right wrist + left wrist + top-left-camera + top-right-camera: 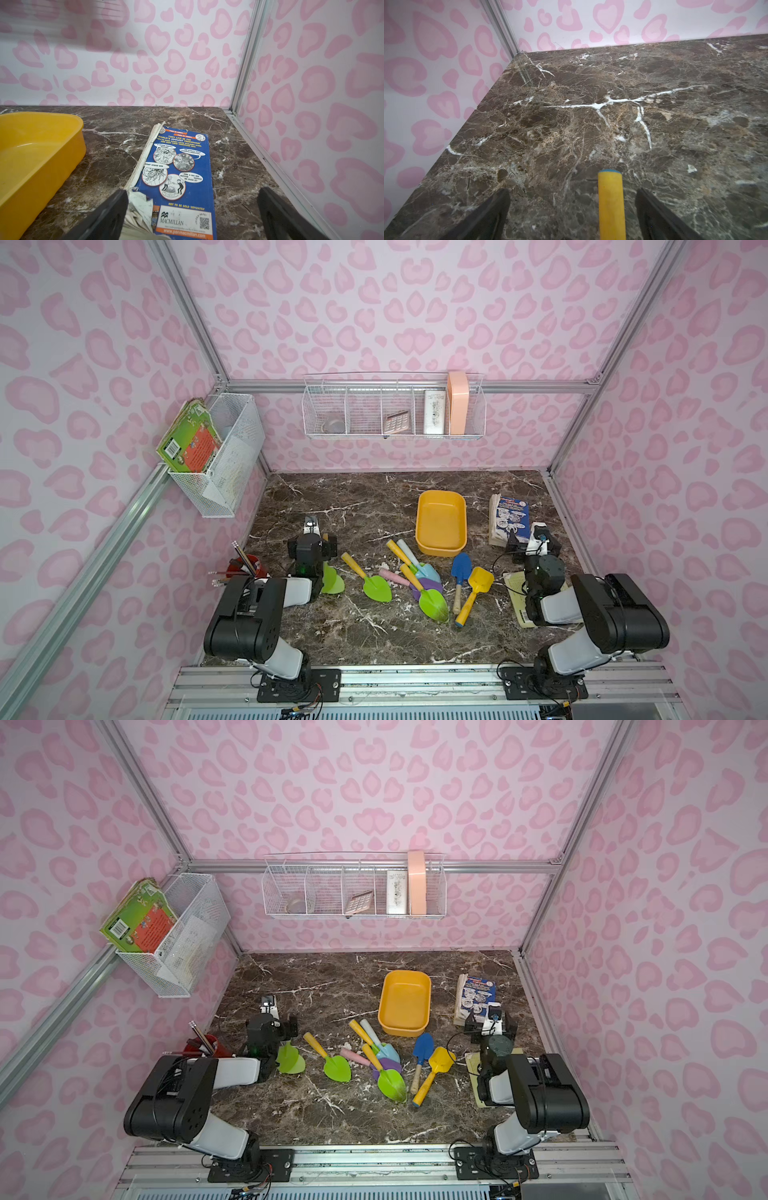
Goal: Put the shovel into the storage box
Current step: Pick up the shovel from the center of the board.
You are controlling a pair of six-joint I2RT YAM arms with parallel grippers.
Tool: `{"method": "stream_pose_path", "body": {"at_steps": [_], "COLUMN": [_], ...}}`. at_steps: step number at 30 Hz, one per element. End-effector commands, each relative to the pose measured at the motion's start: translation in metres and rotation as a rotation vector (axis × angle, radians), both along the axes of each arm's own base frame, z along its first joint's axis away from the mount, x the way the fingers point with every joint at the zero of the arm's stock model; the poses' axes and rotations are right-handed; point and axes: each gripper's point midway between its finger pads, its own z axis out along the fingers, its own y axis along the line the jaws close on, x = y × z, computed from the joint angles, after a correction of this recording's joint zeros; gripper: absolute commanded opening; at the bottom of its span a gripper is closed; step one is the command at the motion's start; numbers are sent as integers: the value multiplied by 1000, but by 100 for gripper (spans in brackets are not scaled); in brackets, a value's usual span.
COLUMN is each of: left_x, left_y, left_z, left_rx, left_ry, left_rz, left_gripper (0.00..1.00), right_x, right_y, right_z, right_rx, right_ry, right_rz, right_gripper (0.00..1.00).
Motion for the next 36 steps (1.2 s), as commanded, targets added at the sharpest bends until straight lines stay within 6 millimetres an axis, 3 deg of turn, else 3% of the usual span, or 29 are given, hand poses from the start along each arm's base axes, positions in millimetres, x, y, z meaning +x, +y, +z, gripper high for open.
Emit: {"method": "stream_pose_path", "body": {"at_steps": [1,23,27,32,34,36], "left_x": [0,-1,2,-1,-6,-6], "left_y": [0,1,-5,15,16,-1], "left_z": [2,4,17,49,68,83], "left_rx": [-9,-8,22,10,-91,-243], "left_ry": [-9,-18,-16,66,78,78], "left_rz": [6,5,-31,148,205,166], "left_gripper": [99,99,99,99,99,99], "right_x": [1,0,-1,3,0,-2], "right_y": [0,-5,-6,15,29,34], "right_z": [3,6,26,53,68,80], "right_rx": [11,27,18,105,149,218], "right_ry": [-10,-16,-22,-8,-35,-55], "right_rz": [0,-21,-49,57,142,171], "right_gripper": [100,100,100,100,100,100]}}
